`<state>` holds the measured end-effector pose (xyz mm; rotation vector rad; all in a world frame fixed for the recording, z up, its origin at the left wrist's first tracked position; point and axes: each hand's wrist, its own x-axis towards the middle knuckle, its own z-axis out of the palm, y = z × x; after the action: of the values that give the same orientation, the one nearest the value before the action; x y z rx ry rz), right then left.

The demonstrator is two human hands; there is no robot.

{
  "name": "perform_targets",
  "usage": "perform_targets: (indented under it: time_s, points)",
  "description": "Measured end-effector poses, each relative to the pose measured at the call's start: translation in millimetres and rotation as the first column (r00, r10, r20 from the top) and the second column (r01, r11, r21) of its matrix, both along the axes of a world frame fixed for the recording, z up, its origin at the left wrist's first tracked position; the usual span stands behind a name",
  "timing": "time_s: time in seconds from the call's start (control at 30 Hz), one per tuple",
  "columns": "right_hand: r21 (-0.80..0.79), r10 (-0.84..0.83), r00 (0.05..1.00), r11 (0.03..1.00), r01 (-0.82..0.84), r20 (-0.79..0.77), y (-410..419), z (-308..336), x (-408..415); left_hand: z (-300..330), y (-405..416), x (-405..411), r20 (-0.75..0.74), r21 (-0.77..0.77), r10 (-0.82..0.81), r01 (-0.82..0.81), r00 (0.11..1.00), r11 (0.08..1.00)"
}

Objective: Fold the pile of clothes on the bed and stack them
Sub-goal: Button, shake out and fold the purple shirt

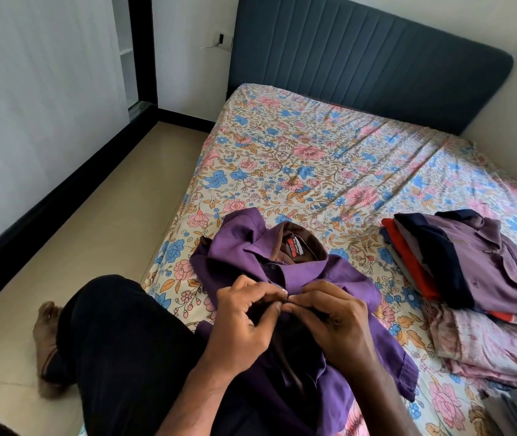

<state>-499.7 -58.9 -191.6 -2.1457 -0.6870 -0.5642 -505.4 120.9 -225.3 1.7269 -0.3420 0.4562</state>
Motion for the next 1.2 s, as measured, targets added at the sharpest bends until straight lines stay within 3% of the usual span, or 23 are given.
perform_targets:
  time_s: [0.17, 0.3, 0.47, 0.8, 0.97, 1.2]
  points:
    - [-0.03, 0.018, 0.996, 0.999, -0.016, 0.087, 2.1, -0.1, -0.7, 3.0, 0.8, -2.9, -0.152, -0.134, -0.118, 0.098, 0.981, 0.986]
    - [-0.026, 0.034, 0.998, 0.999, -0.032, 0.061, 3.4, -2.4, -2.6, 4.7, 3.3, -4.8, -0.301, -0.213, -0.243, 0.183, 0.922, 0.96]
    - [0.036, 0.071, 0.997, 0.997, -0.07, -0.027, 3.8, 2.8, 1.8, 7.3, 4.9, -4.7, -0.301, -0.384, -0.395, 0.269, 0.868, 0.883]
    - [0.054, 0.072, 0.969, 0.997, -0.061, -0.235, -0.3, 9.4, -0.5, 6.0, 7.1, -3.4, -0.341, -0.395, -0.391, 0.247, 0.855, 0.885]
    - [0.05, -0.052, 0.982, 0.997, 0.062, -0.183, 0.4, 9.5, 1.3, 7.2, 7.6, -7.2, -0.353, -0.432, -0.454, 0.287, 0.818, 0.855]
    - [-0.07, -0.024, 0.974, 0.998, 0.008, -0.227, -2.5, 12.1, -0.1, 2.1, 2.1, -3.4, -0.294, -0.289, -0.241, 0.155, 0.925, 0.945]
